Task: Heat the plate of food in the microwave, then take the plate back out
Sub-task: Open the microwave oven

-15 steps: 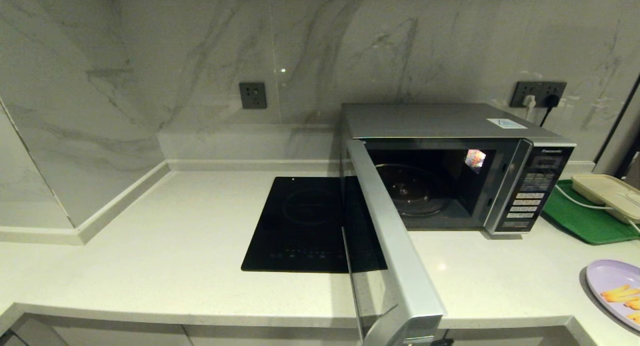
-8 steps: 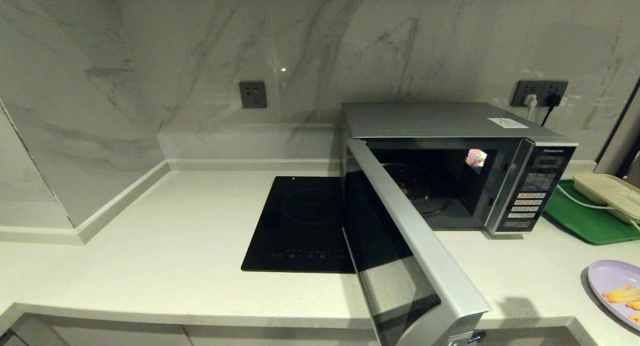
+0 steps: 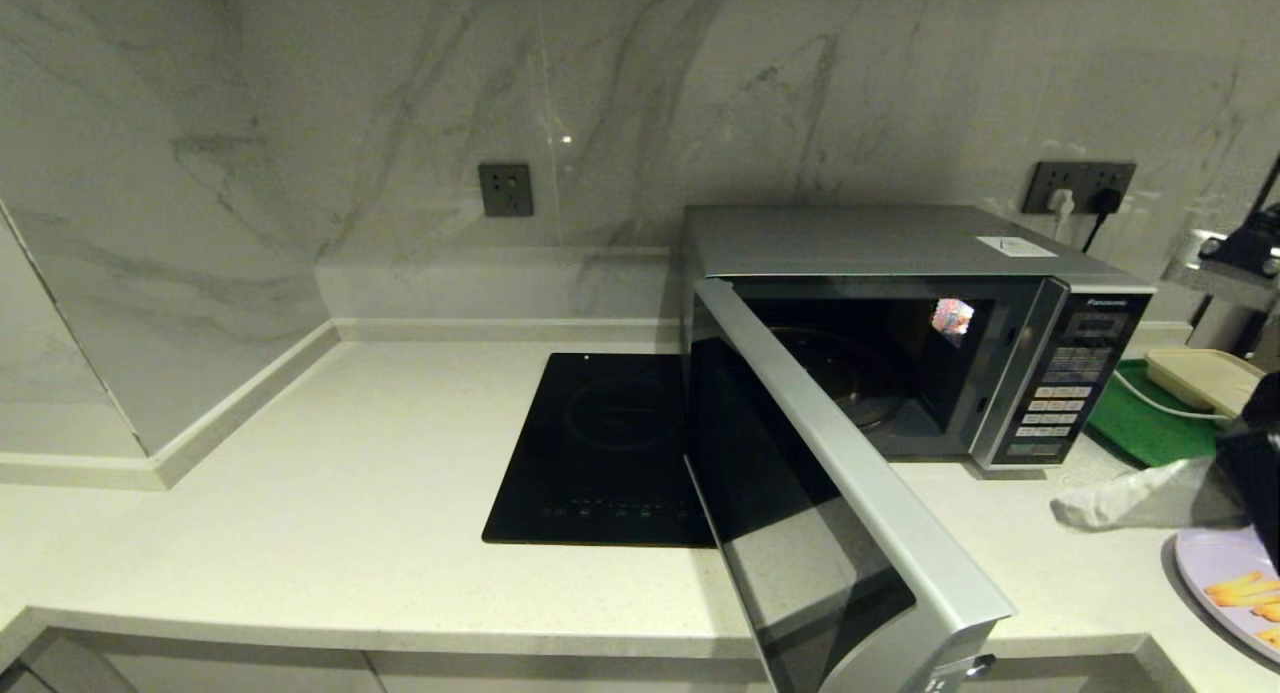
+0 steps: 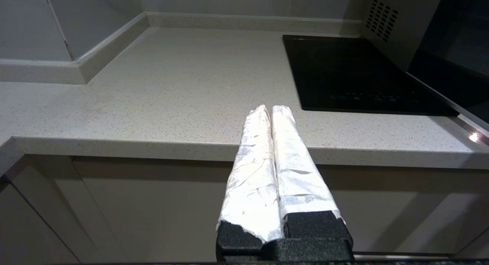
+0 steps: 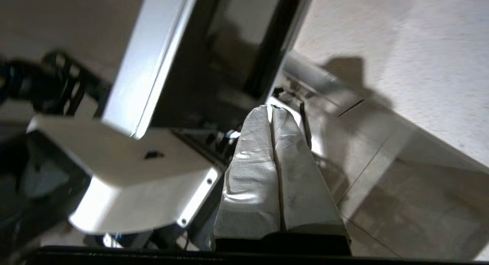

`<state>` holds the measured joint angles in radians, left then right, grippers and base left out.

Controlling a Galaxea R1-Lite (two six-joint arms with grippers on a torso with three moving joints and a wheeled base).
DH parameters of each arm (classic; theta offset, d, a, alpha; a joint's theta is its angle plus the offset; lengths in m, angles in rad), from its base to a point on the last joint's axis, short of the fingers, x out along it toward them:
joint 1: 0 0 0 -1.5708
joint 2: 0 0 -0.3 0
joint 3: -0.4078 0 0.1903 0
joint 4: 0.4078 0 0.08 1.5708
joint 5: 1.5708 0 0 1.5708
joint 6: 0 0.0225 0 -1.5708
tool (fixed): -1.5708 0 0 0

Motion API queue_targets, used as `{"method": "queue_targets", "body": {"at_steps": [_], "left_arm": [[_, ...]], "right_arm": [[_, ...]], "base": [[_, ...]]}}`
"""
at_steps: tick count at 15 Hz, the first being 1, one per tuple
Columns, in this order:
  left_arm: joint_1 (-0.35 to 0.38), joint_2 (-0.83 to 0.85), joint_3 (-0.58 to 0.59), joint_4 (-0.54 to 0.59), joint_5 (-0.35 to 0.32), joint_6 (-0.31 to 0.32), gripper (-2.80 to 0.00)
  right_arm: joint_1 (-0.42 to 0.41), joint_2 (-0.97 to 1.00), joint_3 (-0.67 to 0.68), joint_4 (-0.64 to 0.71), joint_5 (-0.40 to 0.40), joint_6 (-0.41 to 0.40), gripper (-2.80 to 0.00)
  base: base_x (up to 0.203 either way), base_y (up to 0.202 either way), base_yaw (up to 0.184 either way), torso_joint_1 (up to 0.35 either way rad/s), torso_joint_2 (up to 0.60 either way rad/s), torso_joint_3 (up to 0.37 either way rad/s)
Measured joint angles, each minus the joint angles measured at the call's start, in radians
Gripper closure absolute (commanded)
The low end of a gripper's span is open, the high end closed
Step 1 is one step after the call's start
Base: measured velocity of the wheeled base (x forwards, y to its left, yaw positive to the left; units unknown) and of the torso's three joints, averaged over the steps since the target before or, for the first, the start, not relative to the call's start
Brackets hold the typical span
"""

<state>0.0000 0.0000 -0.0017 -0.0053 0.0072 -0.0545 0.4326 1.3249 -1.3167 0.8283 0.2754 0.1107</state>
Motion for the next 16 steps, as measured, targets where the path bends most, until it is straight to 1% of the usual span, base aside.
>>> {"method": "queue_targets", "body": {"at_steps": [3, 5, 7, 9, 12, 16], "left_arm": [[0.0, 0.0, 0.0, 0.0, 0.0, 0.0, 0.0], [0.0, 0.0, 0.0, 0.0, 0.0, 0.0, 0.0], [0.0, 0.0, 0.0, 0.0, 0.0, 0.001, 0.0], [0.0, 0.0, 0.0, 0.0, 0.0, 0.001, 0.0], [0.0, 0.0, 0.0, 0.0, 0.0, 0.001, 0.0], [0.0, 0.0, 0.0, 0.0, 0.0, 0.0, 0.0]], "right_arm": [[0.107, -0.012, 0.053, -0.008, 0.004, -0.026, 0.0], [0.172, -0.019, 0.092, -0.043, 0.002, -0.063, 0.0], [0.235, -0.019, 0.119, -0.082, -0.001, -0.072, 0.0], [0.259, -0.006, 0.126, -0.114, -0.003, -0.082, 0.0], [0.269, 0.019, 0.135, -0.173, 0.007, -0.089, 0.0], [0.269, 0.04, 0.147, -0.181, 0.003, -0.129, 0.0]], "base": [[0.0, 0.0, 0.0, 0.0, 0.0, 0.0], [0.0, 0.0, 0.0, 0.0, 0.0, 0.0], [0.0, 0.0, 0.0, 0.0, 0.0, 0.0], [0.0, 0.0, 0.0, 0.0, 0.0, 0.0], [0.0, 0.0, 0.0, 0.0, 0.0, 0.0], [0.0, 0.0, 0.0, 0.0, 0.0, 0.0]]}}
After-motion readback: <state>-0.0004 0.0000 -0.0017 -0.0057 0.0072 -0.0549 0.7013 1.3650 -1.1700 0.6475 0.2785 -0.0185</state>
